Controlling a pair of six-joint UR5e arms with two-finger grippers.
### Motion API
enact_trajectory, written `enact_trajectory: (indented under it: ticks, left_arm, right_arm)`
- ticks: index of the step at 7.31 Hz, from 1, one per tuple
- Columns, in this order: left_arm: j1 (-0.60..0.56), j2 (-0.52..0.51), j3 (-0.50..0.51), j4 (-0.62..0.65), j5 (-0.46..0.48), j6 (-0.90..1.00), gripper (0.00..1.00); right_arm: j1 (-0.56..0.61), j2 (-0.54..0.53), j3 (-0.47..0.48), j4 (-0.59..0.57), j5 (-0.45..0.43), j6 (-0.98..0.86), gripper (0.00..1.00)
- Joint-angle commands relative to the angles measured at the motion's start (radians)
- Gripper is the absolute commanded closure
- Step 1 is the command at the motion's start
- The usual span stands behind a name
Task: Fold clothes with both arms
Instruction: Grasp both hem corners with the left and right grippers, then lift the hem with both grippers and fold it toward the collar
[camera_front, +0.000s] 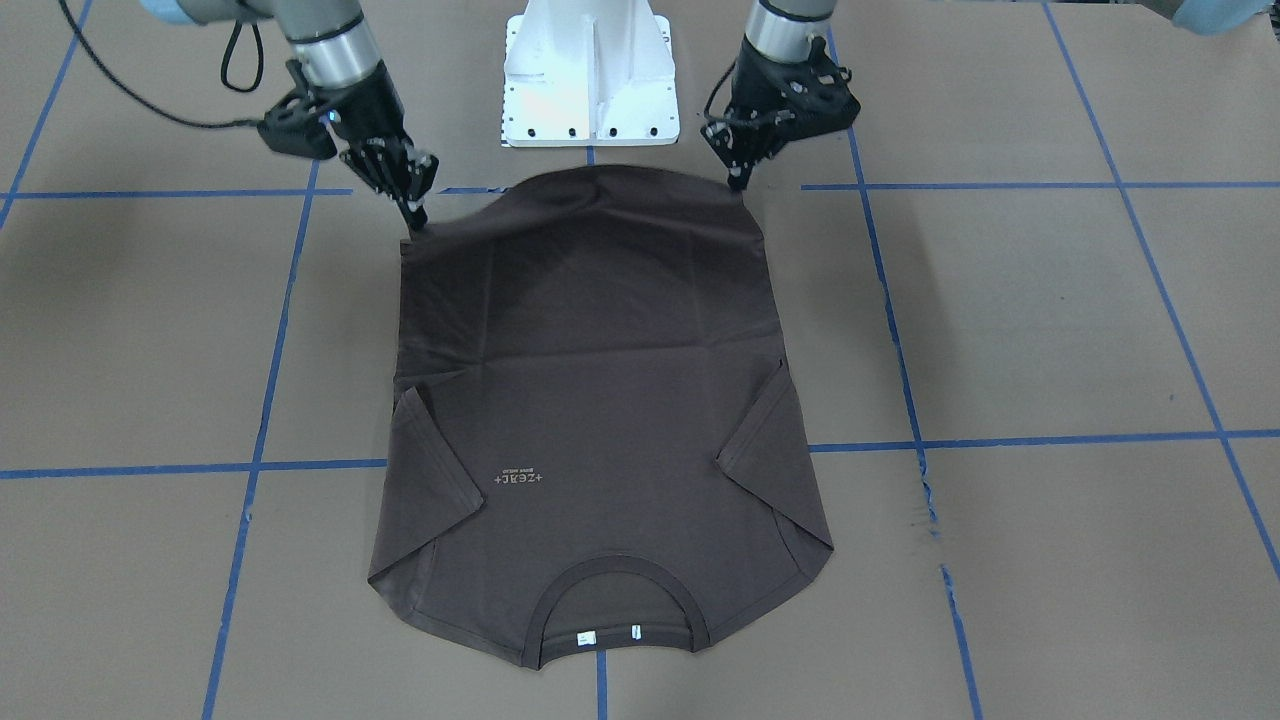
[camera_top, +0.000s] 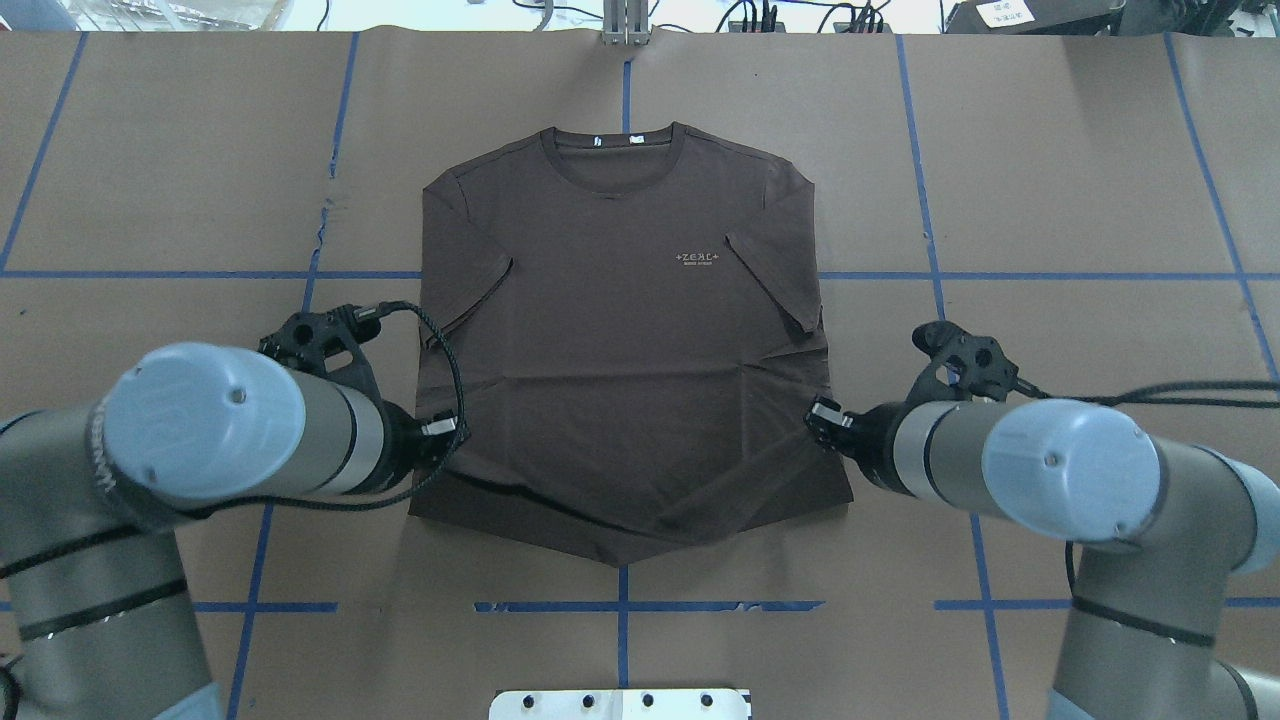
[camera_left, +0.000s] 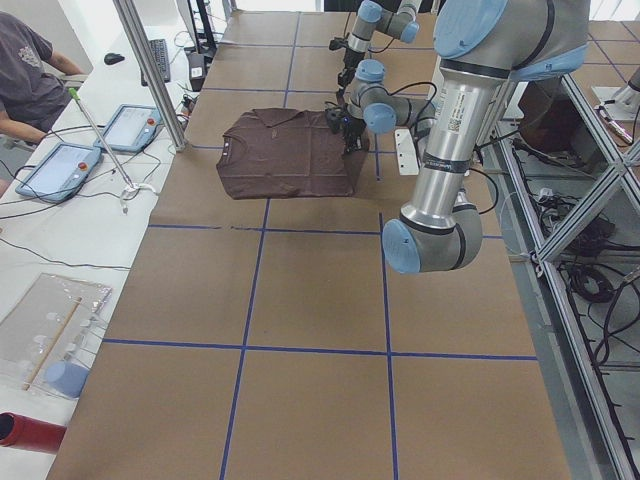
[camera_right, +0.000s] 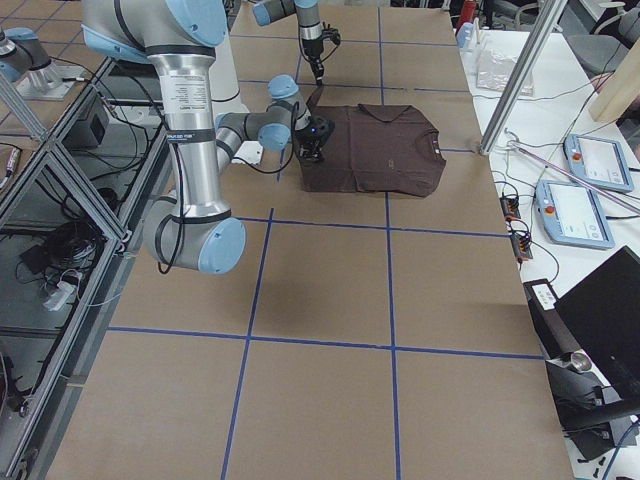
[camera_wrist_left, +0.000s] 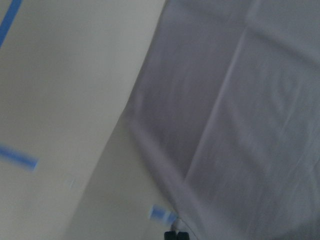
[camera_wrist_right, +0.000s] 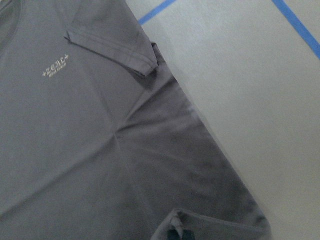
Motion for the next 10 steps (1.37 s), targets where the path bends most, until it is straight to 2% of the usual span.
enact_trajectory:
  ticks: [1,2,4,5,6,7,9,10]
  left_arm:
    - [-0.173,-0.074,0.234,-0.149,-0.002,0.156,1.0]
    - [-0.236,-0.092,0.352,-0.278,-0.002,0.161,1.0]
    - [-0.316,-0.187,0.515,-0.318,-0.001,0.271,1.0]
    - [-0.342,-0.213,0.56,-0.319,0.002,0.315,1.0]
    - [-0.347,-0.219,0.624,-0.394,0.004,0.325,1.0]
    - [-0.347,-0.221,0.681,-0.474,0.006,0.322,1.0]
    - [-0.347,-0.235,0.756,-0.532,0.007,0.324,1.0]
    - [-0.345,-0.236,0.767,-0.549,0.007,0.322,1.0]
  right_arm:
    - [0.203,0.19,-0.234,0.0,0.111,-0.132,1.0]
    - [0.263,0.25,-0.338,0.005,0.12,-0.181,1.0]
    - [0.339,0.359,-0.506,0.006,0.136,-0.252,1.0]
    - [0.363,0.409,-0.587,0.008,0.137,-0.291,1.0]
    - [0.368,0.475,-0.682,0.011,0.137,-0.298,1.0]
    - [0.371,0.508,-0.733,0.013,0.136,-0.299,1.0]
    - [0.373,0.572,-0.833,0.017,0.13,-0.299,1.0]
    - [0.371,0.578,-0.881,0.084,0.128,-0.299,1.0]
